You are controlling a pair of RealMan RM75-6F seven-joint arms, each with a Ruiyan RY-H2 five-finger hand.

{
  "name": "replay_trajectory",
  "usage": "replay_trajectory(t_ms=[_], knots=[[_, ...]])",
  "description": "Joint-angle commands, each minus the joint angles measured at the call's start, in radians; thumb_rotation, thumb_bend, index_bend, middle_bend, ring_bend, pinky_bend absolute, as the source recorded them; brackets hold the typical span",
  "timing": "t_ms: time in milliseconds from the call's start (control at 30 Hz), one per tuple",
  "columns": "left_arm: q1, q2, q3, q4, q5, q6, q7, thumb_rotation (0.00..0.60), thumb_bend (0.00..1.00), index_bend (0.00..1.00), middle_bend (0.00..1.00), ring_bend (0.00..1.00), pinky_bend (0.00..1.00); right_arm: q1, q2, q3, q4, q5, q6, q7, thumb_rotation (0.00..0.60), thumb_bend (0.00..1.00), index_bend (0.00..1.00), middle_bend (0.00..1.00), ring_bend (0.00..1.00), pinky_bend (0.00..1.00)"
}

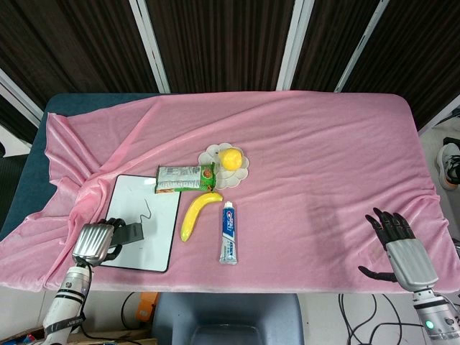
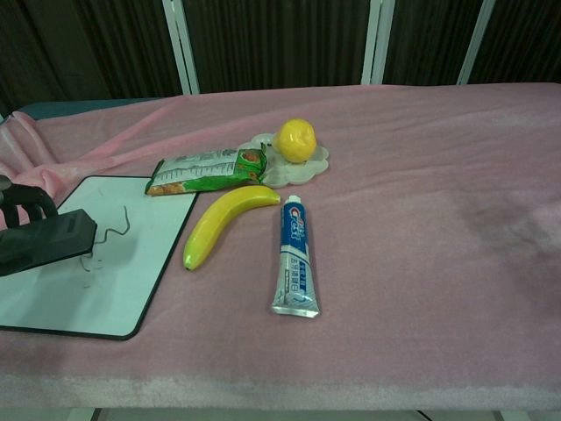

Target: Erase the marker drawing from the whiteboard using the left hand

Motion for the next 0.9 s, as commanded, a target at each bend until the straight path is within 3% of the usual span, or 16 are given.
replay_trajectory(t_ms=[33, 900], knots=[[-0.004, -0.011, 0.01, -0.007, -0.023, 0.003, 0.036, 0.6, 0.79, 0.64, 0.8, 0.66, 0.58, 0.0, 0.001, -0.003, 0.0, -0.007, 0.003, 0.001, 0.6, 0.22, 0.0, 0.0, 0.0, 0.0], [-0.102, -0.156, -0.02, 0.088, -0.215, 0.008, 0.275, 0.6, 0.78, 0.65, 0.81, 0.67, 0.59, -0.001, 0.009, -0.003, -0.001, -0.008, 0.013, 0.02, 0.6, 0.22, 0.0, 0.0, 0.0, 0.0]])
